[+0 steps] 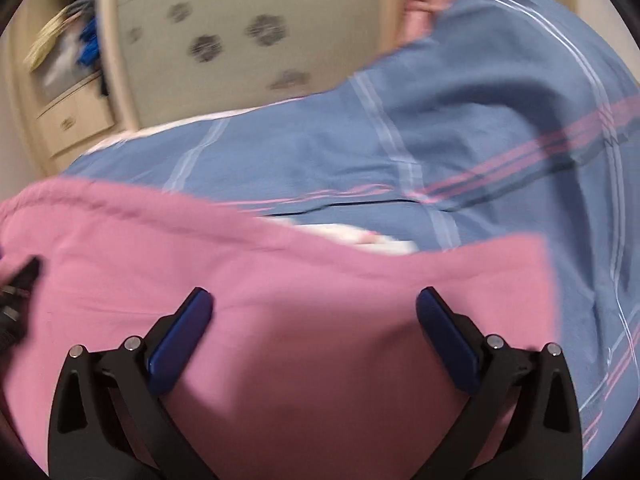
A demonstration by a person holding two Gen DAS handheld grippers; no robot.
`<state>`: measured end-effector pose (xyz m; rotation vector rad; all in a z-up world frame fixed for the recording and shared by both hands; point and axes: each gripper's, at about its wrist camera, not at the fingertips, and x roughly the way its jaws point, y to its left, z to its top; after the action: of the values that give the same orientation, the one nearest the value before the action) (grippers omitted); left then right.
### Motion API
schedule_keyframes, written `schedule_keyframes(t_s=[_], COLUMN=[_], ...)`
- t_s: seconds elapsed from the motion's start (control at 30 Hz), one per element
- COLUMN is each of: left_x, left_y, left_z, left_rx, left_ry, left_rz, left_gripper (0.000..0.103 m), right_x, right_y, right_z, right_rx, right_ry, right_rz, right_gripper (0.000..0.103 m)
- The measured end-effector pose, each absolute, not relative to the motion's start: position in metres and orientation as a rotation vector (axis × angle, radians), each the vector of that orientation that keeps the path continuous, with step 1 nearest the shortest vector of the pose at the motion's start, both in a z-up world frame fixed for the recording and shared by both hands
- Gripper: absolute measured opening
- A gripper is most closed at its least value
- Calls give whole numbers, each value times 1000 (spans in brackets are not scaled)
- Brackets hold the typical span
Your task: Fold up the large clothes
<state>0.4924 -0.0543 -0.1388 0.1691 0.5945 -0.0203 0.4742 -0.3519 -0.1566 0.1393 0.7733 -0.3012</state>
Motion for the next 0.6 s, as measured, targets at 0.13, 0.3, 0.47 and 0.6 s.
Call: schedule_keyframes(t_s=[0.13, 0.3, 0.47, 0.6], left_x=[512, 526, 515, 496], left_y=[-24, 43, 121, 131], left_z=[-139, -148, -177, -161], left_rx=[122, -125, -524, -429], left_ry=[624, 670, 748, 775], left_rz=[28, 217, 262, 290], left_gripper=[101, 101, 101, 101], right_x=[468, 454, 452, 432], right_y=[-418, -433, -427, -420], right_z=[-185, -201, -200, -183], right_rx=[306, 432, 402, 332], right_ry=[834, 817, 809, 749], right_rz=[-377, -354, -359, -409], right_gripper=[102, 102, 102, 102])
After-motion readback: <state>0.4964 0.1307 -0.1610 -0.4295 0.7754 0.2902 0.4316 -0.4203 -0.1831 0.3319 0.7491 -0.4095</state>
